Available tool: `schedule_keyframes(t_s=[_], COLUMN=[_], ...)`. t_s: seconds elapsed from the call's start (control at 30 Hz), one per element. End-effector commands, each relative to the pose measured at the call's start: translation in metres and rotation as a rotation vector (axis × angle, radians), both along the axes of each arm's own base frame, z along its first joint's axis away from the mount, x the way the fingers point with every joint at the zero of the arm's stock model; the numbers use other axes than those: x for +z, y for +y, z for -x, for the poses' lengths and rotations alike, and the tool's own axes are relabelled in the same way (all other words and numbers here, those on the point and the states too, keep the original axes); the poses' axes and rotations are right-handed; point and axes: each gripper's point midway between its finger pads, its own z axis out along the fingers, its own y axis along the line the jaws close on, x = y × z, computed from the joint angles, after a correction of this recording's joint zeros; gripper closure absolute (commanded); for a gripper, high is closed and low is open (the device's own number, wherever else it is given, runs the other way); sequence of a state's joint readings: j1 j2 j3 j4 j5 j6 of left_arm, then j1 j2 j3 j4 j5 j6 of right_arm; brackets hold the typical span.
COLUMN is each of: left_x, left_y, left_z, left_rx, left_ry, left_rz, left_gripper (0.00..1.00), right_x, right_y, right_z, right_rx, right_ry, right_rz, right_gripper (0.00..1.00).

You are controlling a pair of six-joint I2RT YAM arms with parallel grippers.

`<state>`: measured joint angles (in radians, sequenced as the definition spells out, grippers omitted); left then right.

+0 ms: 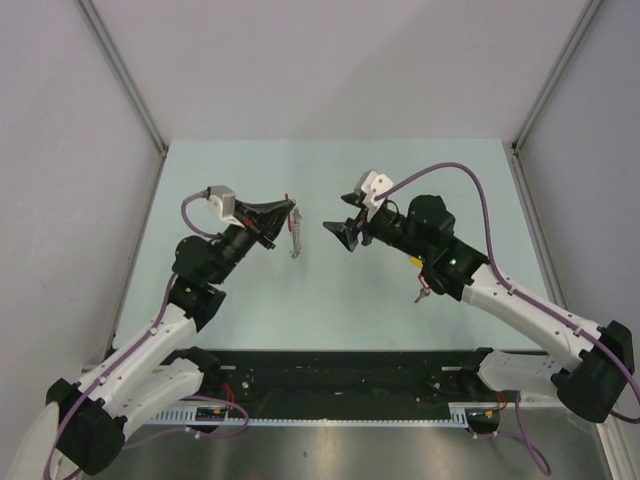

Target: Put the keys on the keyring

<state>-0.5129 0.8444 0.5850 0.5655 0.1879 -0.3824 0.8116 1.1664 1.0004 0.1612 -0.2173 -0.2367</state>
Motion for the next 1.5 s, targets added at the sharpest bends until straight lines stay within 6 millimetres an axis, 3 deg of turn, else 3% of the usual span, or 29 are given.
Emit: schedule_keyframes(t_s=[0.0,0.17,0.23,0.4,0.7,0.83,1.1,1.13,1.2,1.33,1.47], left_x=[0.023,0.012,0.01,0.003,0.001,-0.003,-0.009,-0.017,-0.015,-0.03,-0.045], left_y=[0.006,0.004,0.001,-0.001,-0.01,-0.017,-0.038,-0.044,-0.049,-0.063,-0.062], left_z=[-0.005,-0.014,-0.017,-0.027,-0.048,-0.061,-0.089,-0.094,-0.097,-0.098,-0.094], left_rx=[0.029,0.036,0.033,0.044,0.049,0.046,0.008,-0.004,-0.025,-0.092,-0.098], left_ry=[-0.078,-0.057,-0.051,-0.035,-0.002,0.016,0.034,0.051,0.042,0.059,0.077], left_rz=[-0.003,-0.037,-0.055,-0.093,-0.115,-0.117,-0.117,-0.125,-0.106,-0.085,-0.052], left_gripper=[1.0,1.0,1.0,1.0,1.0,1.0,1.0,0.99,1.0,1.0,1.0], right_x=[0.01,-0.003,-0.01,-0.029,-0.032,-0.037,-0.042,-0.044,-0.045,-0.048,-0.052], right_y=[-0.021,-0.042,-0.046,-0.05,-0.087,-0.094,-0.095,-0.097,-0.097,-0.098,-0.097], right_z=[-0.006,-0.021,-0.023,-0.021,-0.025,-0.027,-0.029,-0.03,-0.031,-0.031,-0.032], right_rx=[-0.068,-0.144,-0.167,-0.192,-0.373,-0.411,-0.423,-0.431,-0.435,-0.44,-0.441], right_ry=[0.107,0.219,0.27,0.342,0.33,0.317,0.321,0.323,0.32,0.324,0.325], right_rz=[-0.091,-0.123,-0.142,-0.152,-0.202,-0.175,-0.155,-0.15,-0.14,-0.129,-0.116], right_gripper=[0.24,0.13,0.01,0.0,0.0,0.01,0.0,0.0,0.0,0.0,0.0])
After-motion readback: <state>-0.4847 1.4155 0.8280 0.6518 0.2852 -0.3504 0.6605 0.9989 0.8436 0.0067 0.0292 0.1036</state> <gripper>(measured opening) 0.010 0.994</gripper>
